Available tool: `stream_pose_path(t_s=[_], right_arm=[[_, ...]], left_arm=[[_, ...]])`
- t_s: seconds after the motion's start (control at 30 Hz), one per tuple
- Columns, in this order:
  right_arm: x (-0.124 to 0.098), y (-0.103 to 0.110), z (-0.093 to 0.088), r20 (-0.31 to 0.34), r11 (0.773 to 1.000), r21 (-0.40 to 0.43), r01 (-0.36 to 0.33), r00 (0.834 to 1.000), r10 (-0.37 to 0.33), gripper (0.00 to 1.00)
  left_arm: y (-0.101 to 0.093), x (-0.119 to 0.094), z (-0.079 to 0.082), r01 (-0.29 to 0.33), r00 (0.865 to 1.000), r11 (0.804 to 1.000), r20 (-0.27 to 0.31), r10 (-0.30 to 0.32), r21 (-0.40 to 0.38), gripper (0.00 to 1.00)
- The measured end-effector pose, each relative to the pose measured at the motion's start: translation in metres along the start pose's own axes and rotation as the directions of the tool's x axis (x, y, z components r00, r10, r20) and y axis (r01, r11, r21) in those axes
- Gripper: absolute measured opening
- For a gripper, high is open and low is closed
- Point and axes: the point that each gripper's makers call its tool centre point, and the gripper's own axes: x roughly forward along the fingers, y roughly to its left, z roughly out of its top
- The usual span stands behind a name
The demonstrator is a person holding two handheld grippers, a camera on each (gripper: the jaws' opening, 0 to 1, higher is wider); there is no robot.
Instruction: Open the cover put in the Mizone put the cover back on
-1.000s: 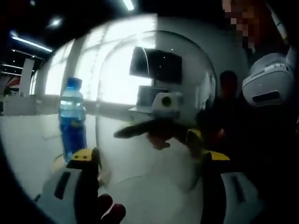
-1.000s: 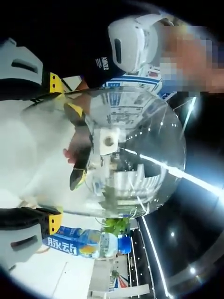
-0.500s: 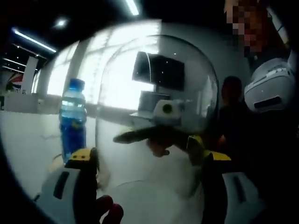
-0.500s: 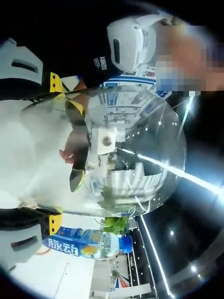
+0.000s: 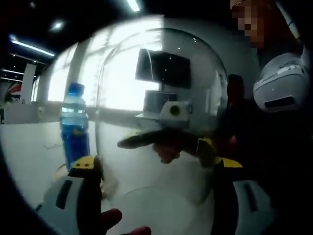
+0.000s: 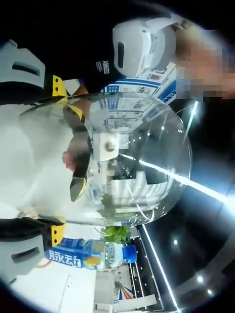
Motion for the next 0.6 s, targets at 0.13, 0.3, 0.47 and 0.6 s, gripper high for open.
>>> stream_pose_path(t_s=[0.13,0.3,0.47,0.6], right_arm=[[0.0007,0.0005,-0.0003,-0.002,1.0,-0.001,-0.004,1.0,0.004,0.9],[0.0025,-0.0007,-0.0014,-0.024,1.0,0.002,-0.028,0.999,0.028,0.9],[0.0045,-0.0007,0.0,0.039,1.0,0.006,-0.022,0.999,0.022,0.9],[0.0048,-0.0008,0.0016,0.042,1.0,0.005,-0.021,0.999,0.02,0.9]], left_arm=[[0.0002,-0.0002,-0.0001,0.002,1.0,1.0,0.004,-0.002,0.004,0.83],[0.0008,-0.0001,-0.0002,-0.002,1.0,1.0,-0.001,0.002,0.003,0.83],[0.0024,-0.0025,-0.0004,-0.007,1.0,1.0,0.023,0.007,0.01,0.82],[0.0088,-0.0036,-0.0005,-0.013,1.0,1.0,0.008,0.013,0.01,0.82]])
